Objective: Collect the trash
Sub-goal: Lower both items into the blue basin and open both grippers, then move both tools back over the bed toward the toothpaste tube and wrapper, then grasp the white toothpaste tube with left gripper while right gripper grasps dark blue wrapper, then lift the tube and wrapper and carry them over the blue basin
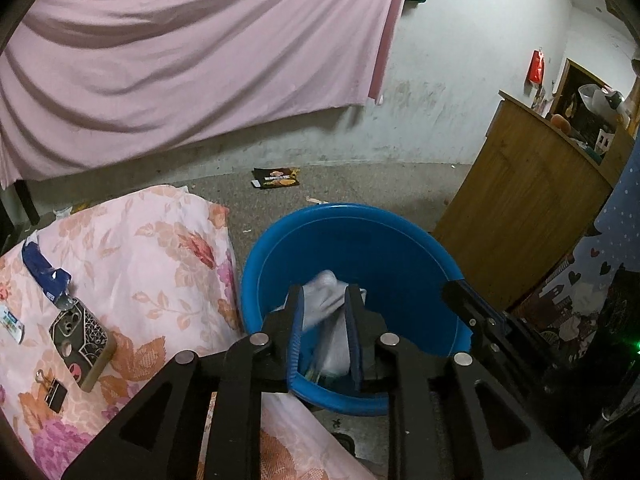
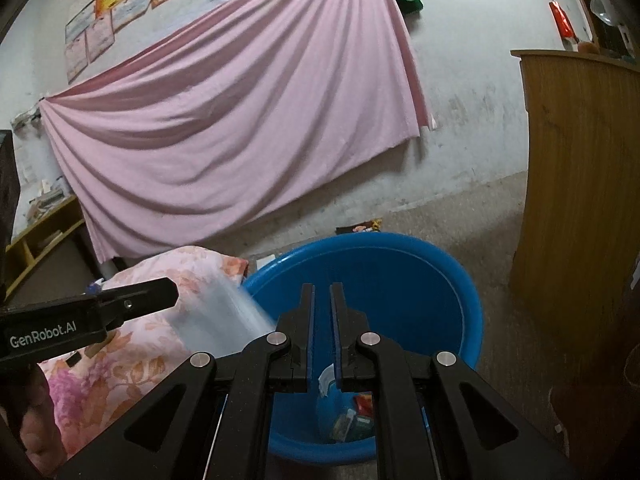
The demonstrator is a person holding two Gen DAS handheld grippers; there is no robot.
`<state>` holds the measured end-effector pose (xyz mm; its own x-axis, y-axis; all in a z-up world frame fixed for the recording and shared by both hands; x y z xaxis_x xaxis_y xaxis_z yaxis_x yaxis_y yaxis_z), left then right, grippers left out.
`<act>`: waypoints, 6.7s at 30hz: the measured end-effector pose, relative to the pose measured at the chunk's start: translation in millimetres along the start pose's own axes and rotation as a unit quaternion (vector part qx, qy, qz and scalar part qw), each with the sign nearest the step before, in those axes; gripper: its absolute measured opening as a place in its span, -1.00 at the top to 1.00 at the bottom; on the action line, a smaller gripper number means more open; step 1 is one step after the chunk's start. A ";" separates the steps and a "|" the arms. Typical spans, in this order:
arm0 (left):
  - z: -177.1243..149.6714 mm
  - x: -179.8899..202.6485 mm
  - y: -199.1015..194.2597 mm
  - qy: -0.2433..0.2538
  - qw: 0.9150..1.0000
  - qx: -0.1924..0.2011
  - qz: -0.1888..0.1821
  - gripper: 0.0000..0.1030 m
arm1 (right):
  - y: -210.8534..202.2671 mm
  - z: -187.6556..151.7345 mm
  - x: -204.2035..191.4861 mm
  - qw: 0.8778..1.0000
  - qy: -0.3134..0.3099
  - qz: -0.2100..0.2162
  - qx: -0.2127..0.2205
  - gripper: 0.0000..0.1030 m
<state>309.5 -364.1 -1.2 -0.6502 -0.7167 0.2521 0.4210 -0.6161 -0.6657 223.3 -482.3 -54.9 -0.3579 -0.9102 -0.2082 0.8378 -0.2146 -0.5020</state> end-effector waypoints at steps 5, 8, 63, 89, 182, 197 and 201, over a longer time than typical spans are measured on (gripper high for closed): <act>1.3 0.2 -4.4 -0.002 1.000 0.003 0.003 0.62 | -0.6 0.1 2.0 1.000 0.002 -0.003 -0.001 0.88; 2.8 -1.2 -13.4 -0.003 1.000 0.013 0.005 0.58 | -2.7 1.5 0.5 1.000 0.000 -0.005 0.000 0.88; -111.3 -210.8 -288.8 -0.096 0.925 0.288 0.229 -0.96 | -105.2 6.4 -235.8 0.962 -0.136 0.164 0.168 -1.00; -77.6 -287.9 -165.1 -0.166 0.962 0.105 0.192 -0.76 | 66.5 2.1 -287.9 0.944 -0.249 0.203 -0.067 -0.56; 52.1 -6.3 -111.9 0.059 0.975 0.216 -0.003 1.00 | -70.4 74.7 -90.3 0.977 -0.070 0.102 0.176 0.88; 38.8 33.7 -39.7 0.075 0.989 0.127 0.004 1.00 | -50.4 66.4 -22.1 0.990 -0.030 0.050 0.132 0.88; 33.7 35.8 -19.4 0.067 0.992 0.102 0.006 1.00 | -35.5 61.3 -10.6 0.994 -0.021 0.043 0.103 0.87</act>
<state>299.4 -388.8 44.5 -0.7174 -0.6825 0.1396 0.5399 -0.6714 -0.5077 222.6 -486.8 16.6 -0.2666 -0.9417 -0.2052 0.9329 -0.1986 -0.3004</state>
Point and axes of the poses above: each gripper's, at about its wrist camera, not at the fingertips, and y roughly the way its jaws point, x to its right, z to its top, the point moved 3 cm from there along y, roughly the way its jaws point, and after that the axes turned 4 degrees about -z, right-handed, at the moved point
